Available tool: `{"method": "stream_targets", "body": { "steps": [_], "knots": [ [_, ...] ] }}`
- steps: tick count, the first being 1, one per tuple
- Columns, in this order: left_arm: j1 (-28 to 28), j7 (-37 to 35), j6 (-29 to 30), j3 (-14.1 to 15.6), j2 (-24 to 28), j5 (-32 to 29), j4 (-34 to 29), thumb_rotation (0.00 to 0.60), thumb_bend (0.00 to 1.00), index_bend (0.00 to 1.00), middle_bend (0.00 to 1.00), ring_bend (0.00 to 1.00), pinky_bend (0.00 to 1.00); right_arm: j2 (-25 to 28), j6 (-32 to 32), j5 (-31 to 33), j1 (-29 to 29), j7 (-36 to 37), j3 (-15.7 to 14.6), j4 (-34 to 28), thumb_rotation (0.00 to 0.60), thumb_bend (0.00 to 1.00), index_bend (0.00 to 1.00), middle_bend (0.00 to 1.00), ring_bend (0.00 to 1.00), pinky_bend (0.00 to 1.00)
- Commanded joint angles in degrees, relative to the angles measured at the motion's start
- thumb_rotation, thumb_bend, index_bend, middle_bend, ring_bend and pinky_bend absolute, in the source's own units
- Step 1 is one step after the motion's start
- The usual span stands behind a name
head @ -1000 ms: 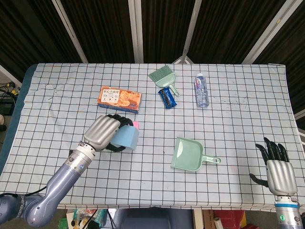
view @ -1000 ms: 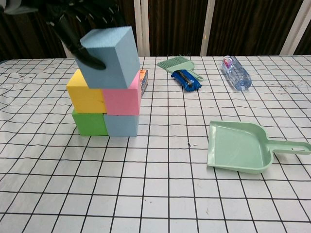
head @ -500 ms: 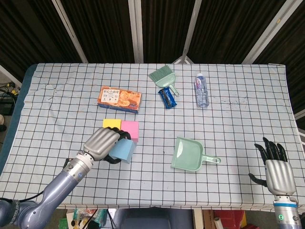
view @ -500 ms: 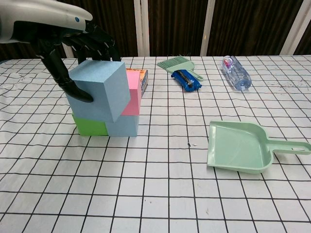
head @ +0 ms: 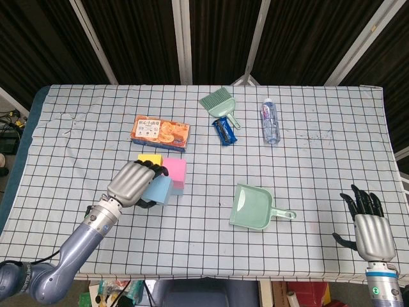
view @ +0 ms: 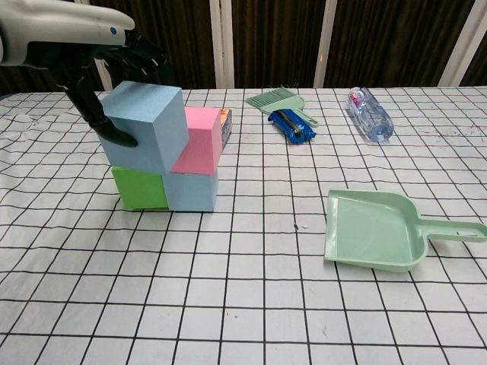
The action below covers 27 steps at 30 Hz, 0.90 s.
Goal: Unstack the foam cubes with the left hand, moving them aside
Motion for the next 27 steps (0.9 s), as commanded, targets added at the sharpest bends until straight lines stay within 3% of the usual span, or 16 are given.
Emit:
{"method": "stream_targets", "body": {
  "steps": [1, 5, 15, 21, 24, 27],
  "knots": [
    [1.11, 3.26, 3.56, 0.68, -3.6, 2.98, 5.38, 0.6, 0.29, 0.31, 0.4, 0.3, 0.36, 0.07, 0.0, -0.22, 0.0, 0.27, -0.11, -0.01, 0.6, 0.12, 0.18, 0.03, 0.07, 0.0],
    [0.83, 9.57, 7.28, 0.62, -5.81, 5.01, 10.27, 0.6, 0.29, 0.32, 0.4, 0.3, 0.35, 0.19, -0.27, -0.23, 0.12, 0.61, -0.13, -0.08, 0.6, 0.12, 0.18, 0.03, 0.07, 0.0],
    [1.57, 24.27, 17.1, 1.81, -7.94, 17.34, 21.23, 0.6, 0.27, 0.32, 0.4, 0.3, 0.34, 0.46, -0.43, -0.36, 0.23, 1.41, -0.11, 0.07, 0.6, 0.12, 0.18, 0.03, 0.07, 0.0],
    [5.31, 20.64, 20.6, 1.91, -5.5, 22.63, 16.04, 0.6, 0.27, 0.32, 0.4, 0.3, 0.34, 0.75, -0.34, -0.42, 0.15, 1.86, -0.14, -0.02, 0.6, 0.12, 0.18, 0.03, 0.07, 0.0],
    [9.12, 20.15, 24.39, 4.38, -3.24, 27.03, 12.45, 0.6, 0.27, 0.32, 0.4, 0.3, 0.34, 0.95, -0.15, -0.42, 0.05, 2.33, -0.07, -0.08, 0.6, 0.12, 0.18, 0.03, 0.07, 0.0],
    [14.88, 17.22, 28.11, 8.77, -0.62, 29.82, 8.44, 0.6, 0.26, 0.31, 0.39, 0.3, 0.34, 1.14, -0.05, -0.47, -0.06, 2.77, -0.09, -0.1, 0.6, 0.12, 0.18, 0.03, 0.07, 0.0]
  ]
}}
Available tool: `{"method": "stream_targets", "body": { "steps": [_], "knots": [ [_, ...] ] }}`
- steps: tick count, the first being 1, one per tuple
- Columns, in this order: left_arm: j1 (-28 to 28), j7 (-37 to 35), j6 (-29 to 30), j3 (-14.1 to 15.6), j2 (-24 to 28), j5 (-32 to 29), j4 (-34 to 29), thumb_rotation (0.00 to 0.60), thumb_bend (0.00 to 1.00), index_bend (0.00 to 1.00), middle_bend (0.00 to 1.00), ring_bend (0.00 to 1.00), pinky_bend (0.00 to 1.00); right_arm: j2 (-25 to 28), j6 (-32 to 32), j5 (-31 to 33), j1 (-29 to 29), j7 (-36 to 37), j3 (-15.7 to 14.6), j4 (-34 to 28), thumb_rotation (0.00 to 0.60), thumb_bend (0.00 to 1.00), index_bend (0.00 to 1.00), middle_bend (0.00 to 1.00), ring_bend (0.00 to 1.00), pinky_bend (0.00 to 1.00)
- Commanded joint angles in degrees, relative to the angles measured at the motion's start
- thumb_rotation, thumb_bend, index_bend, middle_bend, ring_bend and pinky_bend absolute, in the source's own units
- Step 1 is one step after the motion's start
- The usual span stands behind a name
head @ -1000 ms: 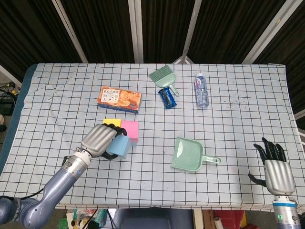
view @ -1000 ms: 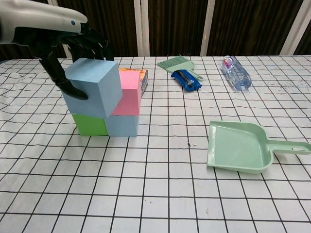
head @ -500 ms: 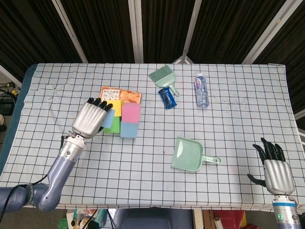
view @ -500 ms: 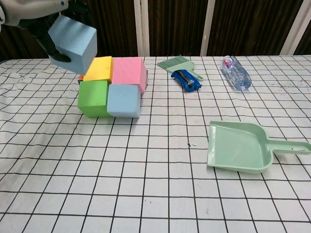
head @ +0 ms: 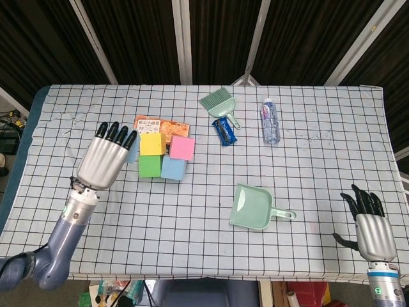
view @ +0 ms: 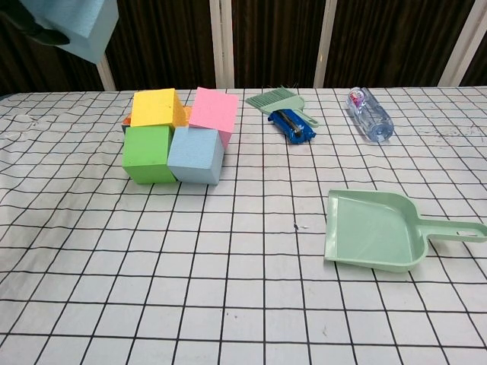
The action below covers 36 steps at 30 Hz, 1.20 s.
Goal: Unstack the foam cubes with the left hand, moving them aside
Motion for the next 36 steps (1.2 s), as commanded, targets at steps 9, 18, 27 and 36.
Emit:
{"method": "stream_targets", "body": {
  "steps": [9, 18, 27, 36],
  "knots": [
    [18.92, -18.72, 3.48, 12.65, 9.91, 0.43, 2.08, 0.6, 0.23, 0.3, 0.37, 0.3, 0.34, 0.02, -0.27, -0.57, 0.05, 0.02, -0.41, -0.17, 0.6, 0.12, 0.18, 0.03, 0.07, 0.0],
    [20.12, -33.44, -6.45, 9.38, 6.55, -0.52, 15.79, 0.6, 0.21, 0.28, 0.35, 0.29, 0.33, -0.3, -0.65, -0.57, 0.23, -0.78, -0.62, -0.44, 0.6, 0.12, 0.18, 0.03, 0.07, 0.0],
    [19.14, -37.02, -16.9, 5.73, 5.4, -5.82, 17.81, 0.6, 0.19, 0.26, 0.31, 0.26, 0.33, 0.18, -0.08, -0.7, -0.08, 0.11, -0.55, -0.34, 0.6, 0.12, 0.18, 0.03, 0.07, 0.0],
    [17.45, -43.68, -19.09, 1.97, 1.79, -1.27, 22.06, 0.6, 0.16, 0.24, 0.28, 0.23, 0.32, 0.04, -0.22, -0.71, 0.0, -0.08, -0.57, -0.29, 0.6, 0.12, 0.18, 0.03, 0.07, 0.0]
  ]
}}
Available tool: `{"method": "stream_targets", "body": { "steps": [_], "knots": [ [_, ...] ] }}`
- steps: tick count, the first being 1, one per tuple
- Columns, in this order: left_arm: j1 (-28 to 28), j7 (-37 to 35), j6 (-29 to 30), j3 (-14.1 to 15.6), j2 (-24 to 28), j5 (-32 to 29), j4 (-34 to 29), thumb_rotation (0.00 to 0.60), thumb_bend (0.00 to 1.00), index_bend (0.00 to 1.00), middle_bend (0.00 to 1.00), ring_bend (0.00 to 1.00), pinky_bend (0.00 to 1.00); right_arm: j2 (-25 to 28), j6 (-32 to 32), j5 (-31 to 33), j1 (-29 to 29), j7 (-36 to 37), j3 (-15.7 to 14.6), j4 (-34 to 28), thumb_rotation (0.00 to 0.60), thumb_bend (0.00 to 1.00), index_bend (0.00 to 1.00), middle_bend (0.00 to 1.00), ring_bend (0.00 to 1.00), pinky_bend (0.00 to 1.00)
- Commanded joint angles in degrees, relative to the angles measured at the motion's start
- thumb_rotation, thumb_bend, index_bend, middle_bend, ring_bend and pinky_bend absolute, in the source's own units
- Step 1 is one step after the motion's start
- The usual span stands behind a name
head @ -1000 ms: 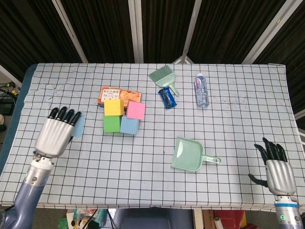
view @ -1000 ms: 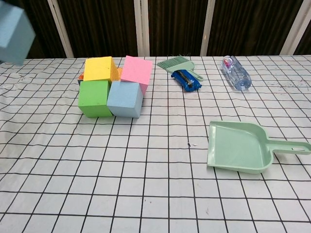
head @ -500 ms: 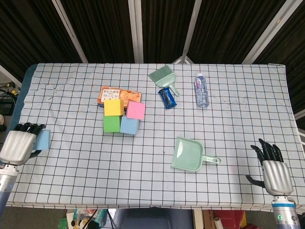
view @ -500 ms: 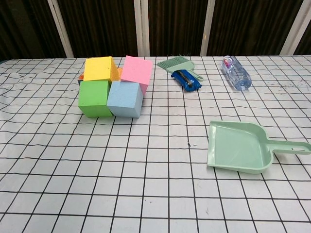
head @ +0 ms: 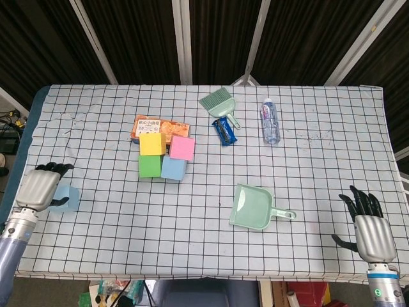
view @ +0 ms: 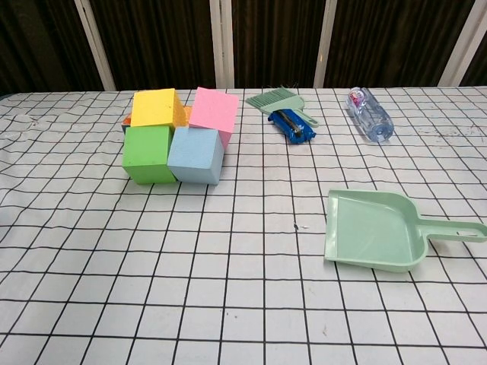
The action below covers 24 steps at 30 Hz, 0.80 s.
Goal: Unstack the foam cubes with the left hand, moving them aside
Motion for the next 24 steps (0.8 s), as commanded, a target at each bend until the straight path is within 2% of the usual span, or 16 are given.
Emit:
{"method": "stream_targets", "body": {
  "steps": [1, 4, 9, 16, 24],
  "knots": [
    [-1.05, -3.14, -0.28, -2.13, -2.24, 2.21, 2.02, 0.6, 0.11, 0.22, 0.24, 0.19, 0.3, -0.09, -0.03, 0.0, 0.03, -0.19, -0.02, 0.01, 0.6, 0.12, 0.18, 0.03, 0.07, 0.0],
    [-1.75, -4.95, -0.91, -3.55, -2.97, 2.93, 1.86, 0.6, 0.05, 0.16, 0.13, 0.1, 0.25, -0.19, -0.01, 0.08, 0.03, -0.39, 0.0, 0.08, 0.6, 0.12, 0.18, 0.03, 0.07, 0.0],
    [-3.13, -5.96, -0.84, -8.06, -3.78, 0.91, -0.91, 0.6, 0.0, 0.07, 0.03, 0.0, 0.16, -0.46, -0.38, 0.28, 0.23, -0.72, 0.02, 0.2, 0.6, 0.12, 0.18, 0.03, 0.07, 0.0],
    [-9.15, 3.35, -9.68, -12.98, -6.51, -11.1, -3.59, 0.6, 0.0, 0.05, 0.02, 0.0, 0.14, -0.54, -0.71, 0.64, 0.46, -0.7, 0.2, 0.27, 0.6, 0.12, 0.18, 0.03, 0.07, 0.0],
    [-16.21, 10.8, -12.16, -16.55, -16.02, -16.74, 1.7, 0.6, 0.0, 0.05, 0.02, 0.0, 0.14, -0.46, -1.42, 1.89, 0.77, -0.25, 0.66, 0.82, 0.6, 0.12, 0.18, 0.03, 0.07, 0.0]
  ]
}}
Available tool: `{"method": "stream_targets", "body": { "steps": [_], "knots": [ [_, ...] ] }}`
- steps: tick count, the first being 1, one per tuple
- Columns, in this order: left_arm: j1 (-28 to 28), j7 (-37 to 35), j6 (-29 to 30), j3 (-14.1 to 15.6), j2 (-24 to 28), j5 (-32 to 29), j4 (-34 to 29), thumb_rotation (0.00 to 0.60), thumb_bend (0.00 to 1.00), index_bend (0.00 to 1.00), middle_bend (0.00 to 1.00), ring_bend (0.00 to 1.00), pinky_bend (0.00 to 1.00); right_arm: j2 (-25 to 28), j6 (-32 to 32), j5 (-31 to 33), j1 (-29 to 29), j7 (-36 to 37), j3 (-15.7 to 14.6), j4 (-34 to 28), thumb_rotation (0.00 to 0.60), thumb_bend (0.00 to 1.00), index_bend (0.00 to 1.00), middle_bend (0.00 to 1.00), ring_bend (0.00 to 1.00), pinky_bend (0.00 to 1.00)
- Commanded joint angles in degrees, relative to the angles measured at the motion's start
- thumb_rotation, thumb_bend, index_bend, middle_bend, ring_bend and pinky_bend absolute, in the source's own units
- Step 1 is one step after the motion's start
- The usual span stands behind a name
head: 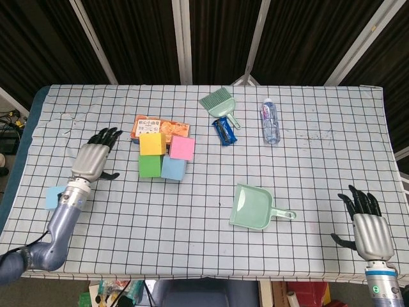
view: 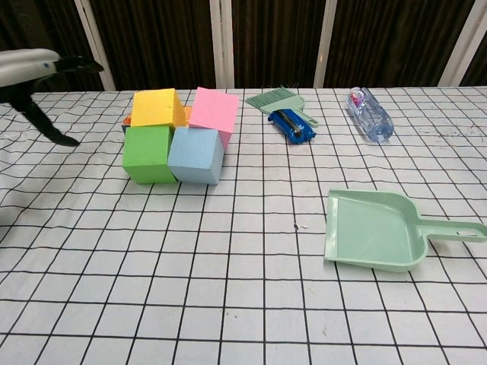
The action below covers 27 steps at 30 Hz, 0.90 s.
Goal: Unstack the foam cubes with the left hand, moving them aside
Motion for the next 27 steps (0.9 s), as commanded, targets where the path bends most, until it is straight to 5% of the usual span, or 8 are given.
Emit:
{"method": "stream_targets", "body": {
  "steps": [1, 18, 27],
  "knots": [
    [-3.98, 3.07, -1.27, -2.49, -5.32, -2.67, 3.63, 0.6, 0.0, 0.05, 0.02, 0.0, 0.14, 0.04, 0.01, 0.22, 0.02, 0.2, 0.15, 0.16, 0.6, 0.12, 0.18, 0.03, 0.07, 0.0],
    [-10.14, 9.02, 0.78, -4.45, -16.2, -2.89, 13.48, 0.6, 0.01, 0.05, 0.03, 0.0, 0.14, 0.98, -0.76, 0.37, 0.14, 2.35, 0.02, 0.34, 0.6, 0.12, 0.18, 0.03, 0.07, 0.0],
    [-11.93, 12.6, 1.65, -4.73, -18.34, -2.94, 16.14, 0.6, 0.16, 0.07, 0.11, 0.05, 0.21, 0.94, -0.95, 0.43, 0.22, 2.29, -0.1, 0.47, 0.6, 0.12, 0.18, 0.03, 0.07, 0.0]
  ]
}}
